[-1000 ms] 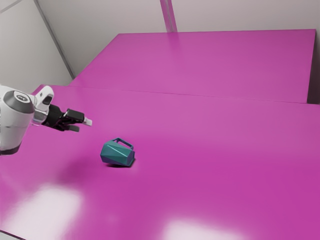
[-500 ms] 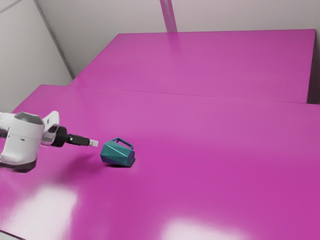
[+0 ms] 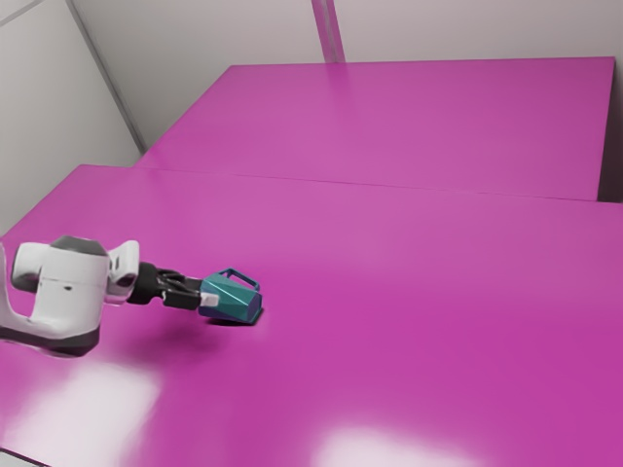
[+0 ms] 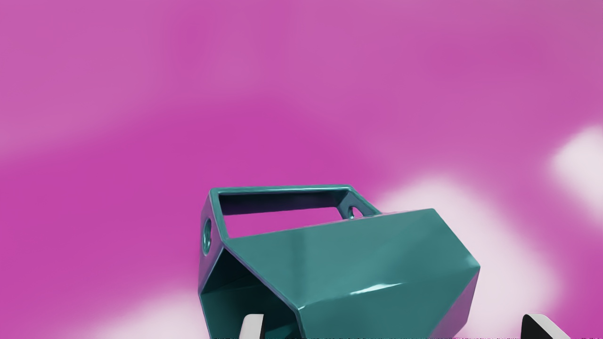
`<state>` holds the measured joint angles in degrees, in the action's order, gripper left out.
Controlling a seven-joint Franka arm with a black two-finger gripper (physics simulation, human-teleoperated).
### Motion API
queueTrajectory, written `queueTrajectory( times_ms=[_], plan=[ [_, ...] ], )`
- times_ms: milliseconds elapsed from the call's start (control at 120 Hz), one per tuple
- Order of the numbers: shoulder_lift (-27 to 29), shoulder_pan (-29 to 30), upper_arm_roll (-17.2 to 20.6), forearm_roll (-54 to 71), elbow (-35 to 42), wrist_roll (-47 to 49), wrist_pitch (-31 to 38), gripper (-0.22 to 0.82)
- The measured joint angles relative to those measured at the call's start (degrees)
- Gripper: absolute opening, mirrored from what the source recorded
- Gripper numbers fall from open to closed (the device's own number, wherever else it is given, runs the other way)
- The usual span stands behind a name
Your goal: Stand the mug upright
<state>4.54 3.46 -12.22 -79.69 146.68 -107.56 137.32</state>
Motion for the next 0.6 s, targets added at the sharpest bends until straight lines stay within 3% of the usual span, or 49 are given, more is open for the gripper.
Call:
queueTrajectory(
  times_ms=[392,600],
  plan=[
    [-2.9,-1.6,0.1,-4.8,0.1,-8.4,0.8,0.53],
    [-2.7,-2.9,0.1,-5.4,0.1,-11.6,0.6,0.34]
  ],
)
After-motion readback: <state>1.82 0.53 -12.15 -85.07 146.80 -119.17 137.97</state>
